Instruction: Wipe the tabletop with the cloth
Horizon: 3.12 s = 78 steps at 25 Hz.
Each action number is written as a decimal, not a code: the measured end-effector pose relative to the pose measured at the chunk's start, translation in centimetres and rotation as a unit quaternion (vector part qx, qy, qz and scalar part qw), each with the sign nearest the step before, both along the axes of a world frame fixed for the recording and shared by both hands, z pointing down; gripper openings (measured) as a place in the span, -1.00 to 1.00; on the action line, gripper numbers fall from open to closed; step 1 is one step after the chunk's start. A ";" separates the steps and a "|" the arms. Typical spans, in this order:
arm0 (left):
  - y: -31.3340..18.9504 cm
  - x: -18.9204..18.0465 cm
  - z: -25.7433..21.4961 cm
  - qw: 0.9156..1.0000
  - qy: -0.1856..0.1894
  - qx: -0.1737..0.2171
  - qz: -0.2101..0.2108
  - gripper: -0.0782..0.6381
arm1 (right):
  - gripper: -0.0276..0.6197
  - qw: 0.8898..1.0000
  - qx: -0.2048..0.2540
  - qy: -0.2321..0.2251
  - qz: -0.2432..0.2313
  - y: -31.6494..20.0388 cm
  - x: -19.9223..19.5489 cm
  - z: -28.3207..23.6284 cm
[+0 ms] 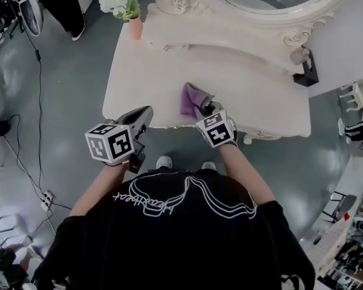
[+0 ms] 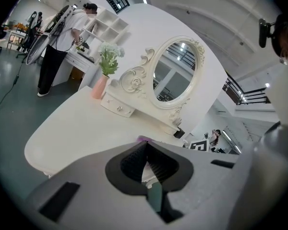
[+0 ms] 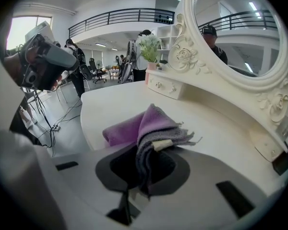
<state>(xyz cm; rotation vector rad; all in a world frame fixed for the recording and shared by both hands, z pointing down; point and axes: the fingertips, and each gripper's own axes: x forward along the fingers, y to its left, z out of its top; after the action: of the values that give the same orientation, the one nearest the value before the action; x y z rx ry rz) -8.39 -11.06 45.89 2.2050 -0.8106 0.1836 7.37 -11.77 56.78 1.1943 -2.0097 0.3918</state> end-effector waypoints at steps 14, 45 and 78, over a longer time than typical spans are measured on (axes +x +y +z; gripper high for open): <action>1.3 6.3 -2.9 1.000 -0.007 0.028 0.008 -0.77 | -0.79 1.000 -0.006 0.012 0.007 2.2 7.0 0.0; 5.3 17.1 -5.0 0.999 -0.020 0.033 0.014 -0.77 | -0.78 1.000 -0.008 0.011 0.022 5.9 20.1 -0.3; 8.5 31.3 -2.6 0.997 -0.031 0.012 0.069 -0.77 | -0.78 0.994 -0.001 0.002 0.111 11.6 37.5 -0.3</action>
<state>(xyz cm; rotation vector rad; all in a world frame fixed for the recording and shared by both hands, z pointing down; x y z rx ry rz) 22.87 -2.58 43.25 2.2889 -0.6969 0.3130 44.89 -0.15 56.52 1.4207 -1.8778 0.4994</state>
